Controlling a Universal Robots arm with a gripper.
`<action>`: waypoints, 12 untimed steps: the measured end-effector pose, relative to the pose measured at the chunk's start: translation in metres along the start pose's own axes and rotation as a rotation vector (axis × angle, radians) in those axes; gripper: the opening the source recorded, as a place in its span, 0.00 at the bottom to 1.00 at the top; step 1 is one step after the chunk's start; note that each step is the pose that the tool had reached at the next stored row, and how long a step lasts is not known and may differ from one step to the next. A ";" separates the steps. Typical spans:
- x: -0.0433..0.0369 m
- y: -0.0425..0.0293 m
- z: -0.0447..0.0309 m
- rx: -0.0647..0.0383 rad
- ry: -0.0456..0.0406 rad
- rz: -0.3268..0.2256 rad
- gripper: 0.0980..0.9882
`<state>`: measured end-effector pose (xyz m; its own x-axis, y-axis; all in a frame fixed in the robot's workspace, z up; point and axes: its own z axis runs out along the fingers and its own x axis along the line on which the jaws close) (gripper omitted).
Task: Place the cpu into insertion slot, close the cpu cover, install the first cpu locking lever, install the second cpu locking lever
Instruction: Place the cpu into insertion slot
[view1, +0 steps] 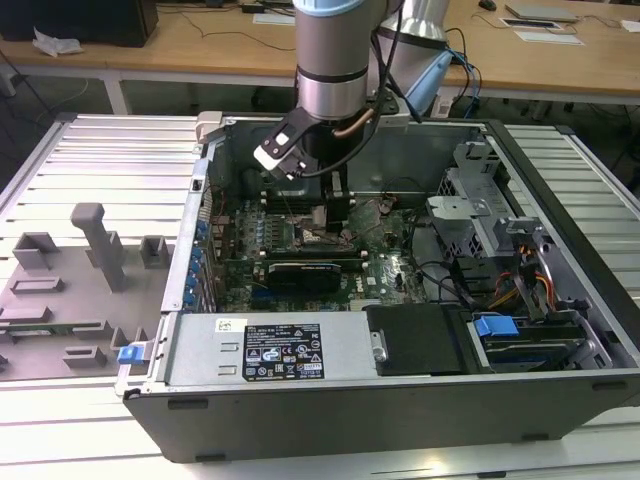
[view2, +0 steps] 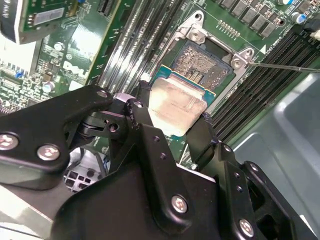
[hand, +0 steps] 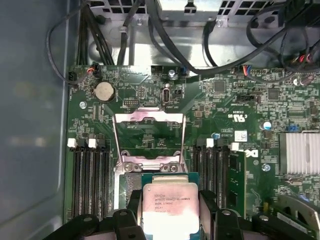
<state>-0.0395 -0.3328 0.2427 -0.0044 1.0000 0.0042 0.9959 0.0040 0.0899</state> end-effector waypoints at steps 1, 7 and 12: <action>0.0012 -0.0009 0.0017 0.000 -0.0003 0.001 0.50; 0.0068 -0.0074 0.0117 0.000 -0.0009 0.005 0.50; 0.0134 -0.0109 0.0202 0.000 -0.0013 0.009 0.50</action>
<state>-0.0486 -0.3194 0.2217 0.0049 1.0000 0.0037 0.9959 -0.0052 0.0898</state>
